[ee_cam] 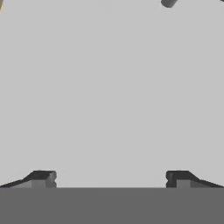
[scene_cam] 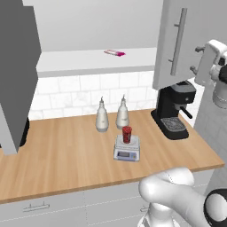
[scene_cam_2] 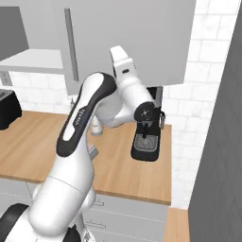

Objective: Pick the yogurt and place it on the digital scale for weighing, and close the cabinet.

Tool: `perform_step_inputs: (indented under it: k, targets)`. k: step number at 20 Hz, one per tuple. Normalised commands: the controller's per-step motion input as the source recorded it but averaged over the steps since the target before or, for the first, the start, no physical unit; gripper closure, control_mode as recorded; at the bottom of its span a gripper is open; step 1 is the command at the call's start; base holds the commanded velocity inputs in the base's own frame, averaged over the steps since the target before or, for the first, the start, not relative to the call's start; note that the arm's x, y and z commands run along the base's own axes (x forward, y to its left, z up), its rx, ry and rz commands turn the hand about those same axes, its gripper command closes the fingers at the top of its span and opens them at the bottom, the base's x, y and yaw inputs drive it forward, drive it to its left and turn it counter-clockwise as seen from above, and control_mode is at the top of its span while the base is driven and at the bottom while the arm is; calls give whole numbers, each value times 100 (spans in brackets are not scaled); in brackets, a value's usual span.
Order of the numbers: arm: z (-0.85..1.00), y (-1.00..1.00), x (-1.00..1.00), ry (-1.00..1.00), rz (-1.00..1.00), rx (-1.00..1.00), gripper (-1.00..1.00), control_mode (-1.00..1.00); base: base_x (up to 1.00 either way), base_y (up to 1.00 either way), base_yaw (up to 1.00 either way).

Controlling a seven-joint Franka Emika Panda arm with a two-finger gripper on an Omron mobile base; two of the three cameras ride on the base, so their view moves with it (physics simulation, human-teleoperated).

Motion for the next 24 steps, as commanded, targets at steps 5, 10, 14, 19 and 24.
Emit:
perform_step_inputs:
  k: [5,10,14,19,24]
  targets:
    - [-10,83,100,17,-6,-22,-100,-100,0,0,0]
    - [-9,60,99,8,0,-16,-100,-100,0,0,0]
    - [-19,51,84,1,0,-12,-100,-100,0,0,0]
    - [-27,31,73,-4,0,-4,-100,-100,0,0,0]
    - [-9,8,-19,-9,-2,1,-100,-100,0,0,0]
